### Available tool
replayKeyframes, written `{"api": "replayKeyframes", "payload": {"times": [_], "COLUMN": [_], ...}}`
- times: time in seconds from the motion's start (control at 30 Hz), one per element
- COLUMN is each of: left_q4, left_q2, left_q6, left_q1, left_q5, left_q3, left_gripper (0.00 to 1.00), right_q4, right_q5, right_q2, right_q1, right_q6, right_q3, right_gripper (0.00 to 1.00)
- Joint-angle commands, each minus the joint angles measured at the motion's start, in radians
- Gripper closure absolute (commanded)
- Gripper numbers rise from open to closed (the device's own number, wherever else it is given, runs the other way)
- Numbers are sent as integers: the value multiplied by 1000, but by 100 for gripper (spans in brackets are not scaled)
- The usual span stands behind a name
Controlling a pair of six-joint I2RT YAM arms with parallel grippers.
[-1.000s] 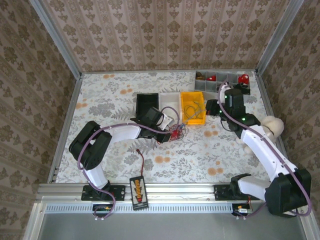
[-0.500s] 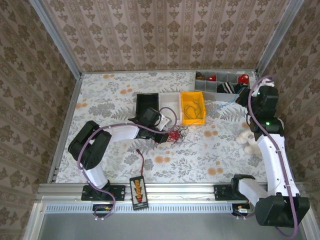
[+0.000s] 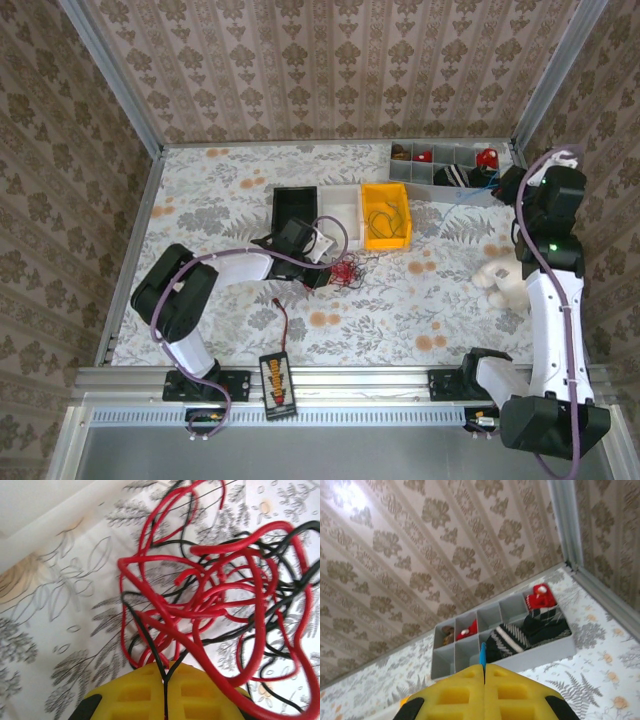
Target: Untangle the cables
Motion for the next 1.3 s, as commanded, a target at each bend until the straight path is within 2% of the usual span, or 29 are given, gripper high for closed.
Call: {"api": "replayKeyframes", "payload": {"times": [0.0, 0.2, 0.33, 0.43, 0.57, 0.73, 1.1, 1.27], "left_q4": [-99, -111, -159, -170, -96, 14, 79, 105], "left_q2": [6, -2, 16, 20, -24, -67, -58, -60], "left_q6": [17, 8, -8, 24, 50, -2, -77, -96], "left_q1": [27, 29, 48, 40, 19, 17, 20, 18], "left_q5": [-93, -92, -187, -169, -75, 11, 50, 48], "left_q3": [-29, -41, -31, -12, -22, -14, 14, -8], "left_gripper": [100, 100, 100, 100, 100, 100, 100, 100], "right_q4": [-21, -19, -62, -47, -58, -52, 47, 67], "right_q5": [40, -16, 35, -38, -52, -79, -97, -95], "right_q2": [-16, -5, 3, 13, 35, 72, 297, 374], "right_q1": [-53, -66, -90, -74, 7, 86, 323, 378], "right_q6": [4, 2, -39, -30, -80, -92, -84, -87], "right_q3": [36, 56, 110, 119, 152, 195, 273, 312], "right_gripper": [100, 100, 100, 100, 100, 100, 100, 100]}}
